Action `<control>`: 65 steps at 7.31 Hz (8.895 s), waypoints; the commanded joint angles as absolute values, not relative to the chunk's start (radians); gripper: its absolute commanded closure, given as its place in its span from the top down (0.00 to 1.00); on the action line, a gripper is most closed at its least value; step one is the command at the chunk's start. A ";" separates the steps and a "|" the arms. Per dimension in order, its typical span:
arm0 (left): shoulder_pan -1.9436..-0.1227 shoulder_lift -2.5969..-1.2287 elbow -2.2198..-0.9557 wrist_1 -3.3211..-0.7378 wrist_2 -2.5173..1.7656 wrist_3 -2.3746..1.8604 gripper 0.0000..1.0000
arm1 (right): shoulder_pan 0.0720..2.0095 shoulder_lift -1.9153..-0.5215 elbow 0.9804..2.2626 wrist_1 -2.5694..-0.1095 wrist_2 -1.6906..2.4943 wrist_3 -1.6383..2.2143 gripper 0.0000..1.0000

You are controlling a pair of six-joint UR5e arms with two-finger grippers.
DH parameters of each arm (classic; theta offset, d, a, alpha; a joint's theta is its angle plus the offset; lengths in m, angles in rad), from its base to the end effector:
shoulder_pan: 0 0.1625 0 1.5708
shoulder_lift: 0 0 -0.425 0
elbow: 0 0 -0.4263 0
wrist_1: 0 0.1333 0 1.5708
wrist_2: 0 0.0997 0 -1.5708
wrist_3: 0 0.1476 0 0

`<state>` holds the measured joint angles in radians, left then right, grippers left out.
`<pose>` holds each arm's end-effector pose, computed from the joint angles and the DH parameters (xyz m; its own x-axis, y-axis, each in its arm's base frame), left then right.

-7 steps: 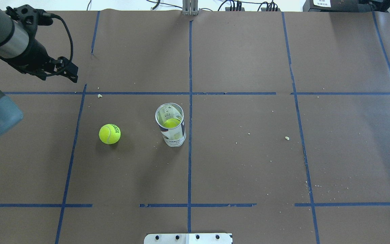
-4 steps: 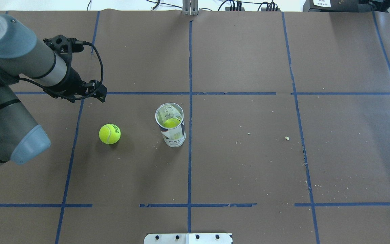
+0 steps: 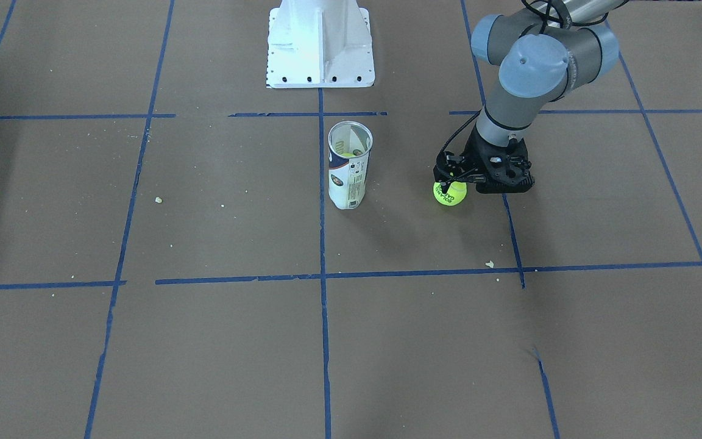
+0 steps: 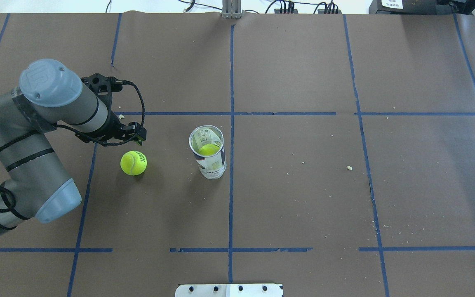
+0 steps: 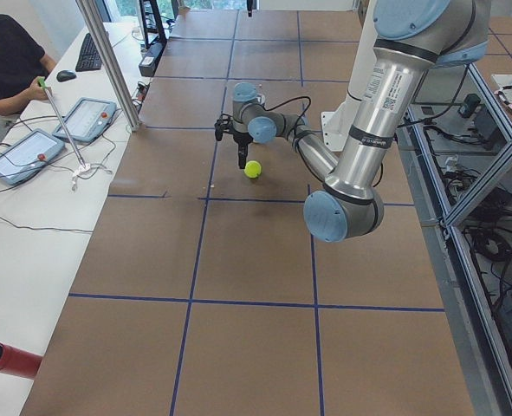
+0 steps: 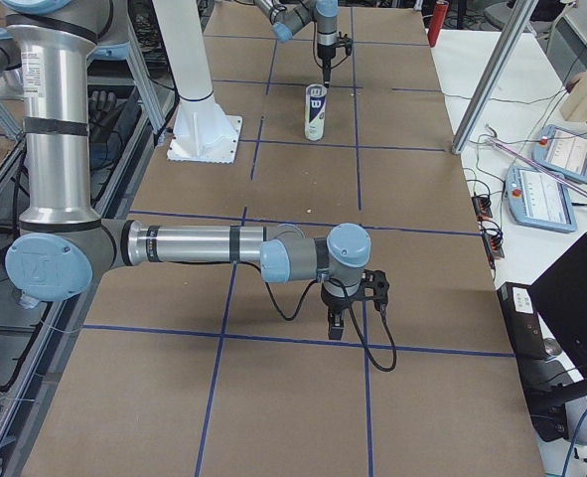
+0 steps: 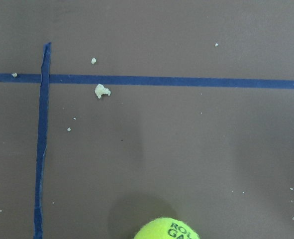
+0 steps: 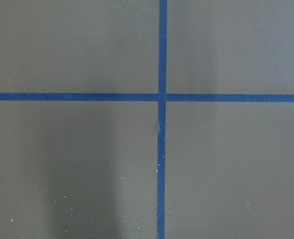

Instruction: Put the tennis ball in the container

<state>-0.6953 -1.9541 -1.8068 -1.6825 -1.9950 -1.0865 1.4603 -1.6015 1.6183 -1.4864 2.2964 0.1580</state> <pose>0.4681 -0.4850 0.3428 0.6795 -0.0143 -0.7335 0.0638 0.9972 0.0396 -0.0226 -0.5242 0.6799 0.7442 0.0083 0.6679 -0.0075 1.0000 -0.0041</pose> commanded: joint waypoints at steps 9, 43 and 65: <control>-0.634 -1.959 -1.712 -1.776 -1.993 -1.089 1.00 | 1.460 -1.601 1.618 -1.486 2.296 0.158 1.00; -0.658 -2.476 -1.816 -1.158 -2.095 -1.226 0.99 | 1.460 -1.601 1.618 -1.486 2.296 0.158 1.00; -1.585 -1.563 -1.597 -1.546 -2.345 0.094 1.00 | 1.460 -1.601 1.618 -1.486 2.296 0.158 1.00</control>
<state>-1.5823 -1.5769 -1.6182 -1.5427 -2.3455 0.0893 1.4603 -1.6015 1.6184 -1.4864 2.2964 0.1580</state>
